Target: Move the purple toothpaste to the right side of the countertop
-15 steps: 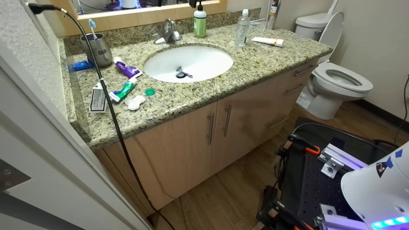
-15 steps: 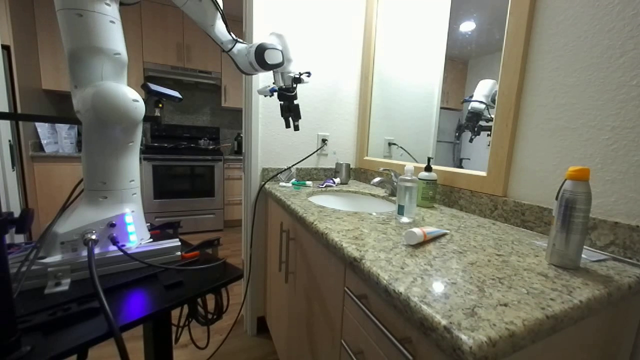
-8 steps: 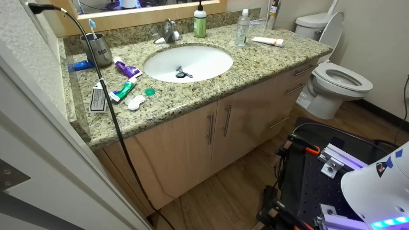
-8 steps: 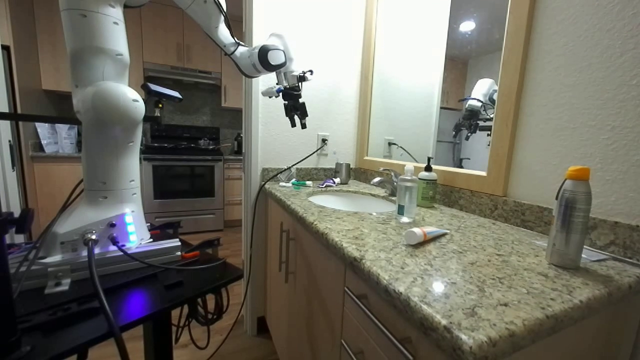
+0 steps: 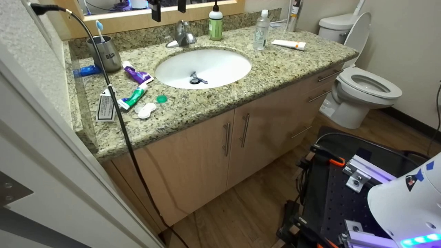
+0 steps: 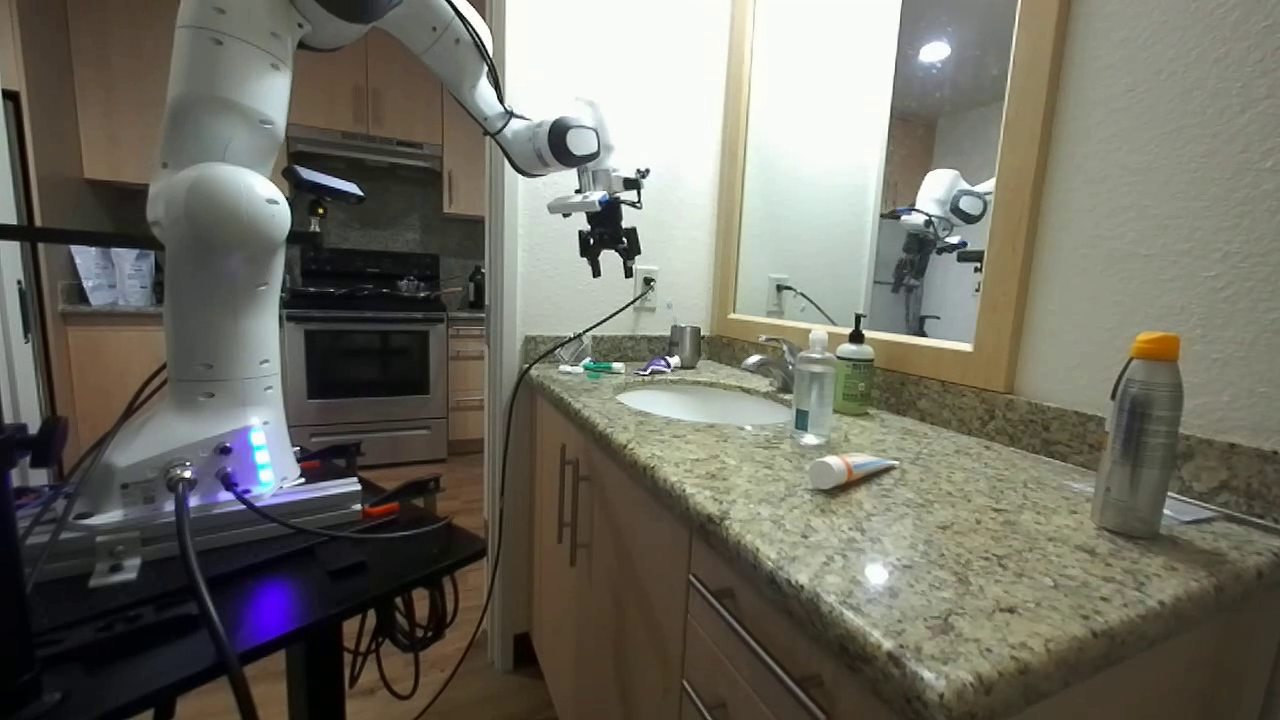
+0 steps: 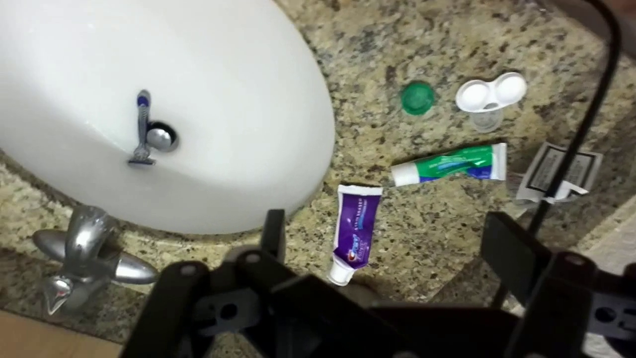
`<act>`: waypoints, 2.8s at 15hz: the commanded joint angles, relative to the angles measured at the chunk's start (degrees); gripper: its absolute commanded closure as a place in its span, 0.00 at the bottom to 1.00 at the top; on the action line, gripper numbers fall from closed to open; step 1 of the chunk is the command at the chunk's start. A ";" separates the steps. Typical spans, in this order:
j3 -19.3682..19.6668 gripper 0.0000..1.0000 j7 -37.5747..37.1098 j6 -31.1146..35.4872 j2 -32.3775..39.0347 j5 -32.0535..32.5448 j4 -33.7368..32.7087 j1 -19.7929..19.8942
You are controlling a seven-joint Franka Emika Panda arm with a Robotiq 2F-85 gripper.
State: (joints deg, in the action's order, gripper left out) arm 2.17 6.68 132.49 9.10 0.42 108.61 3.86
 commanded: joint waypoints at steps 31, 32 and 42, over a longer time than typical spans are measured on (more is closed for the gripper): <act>-2.71 0.00 6.97 -9.39 34.49 -1.90 -37.03 2.21; -2.53 0.00 7.13 -4.75 36.24 -0.92 -36.63 1.80; -2.78 0.00 3.92 10.71 44.82 -0.47 -37.44 1.64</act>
State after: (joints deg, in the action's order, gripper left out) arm -0.17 10.52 143.91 53.82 -0.47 71.51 5.18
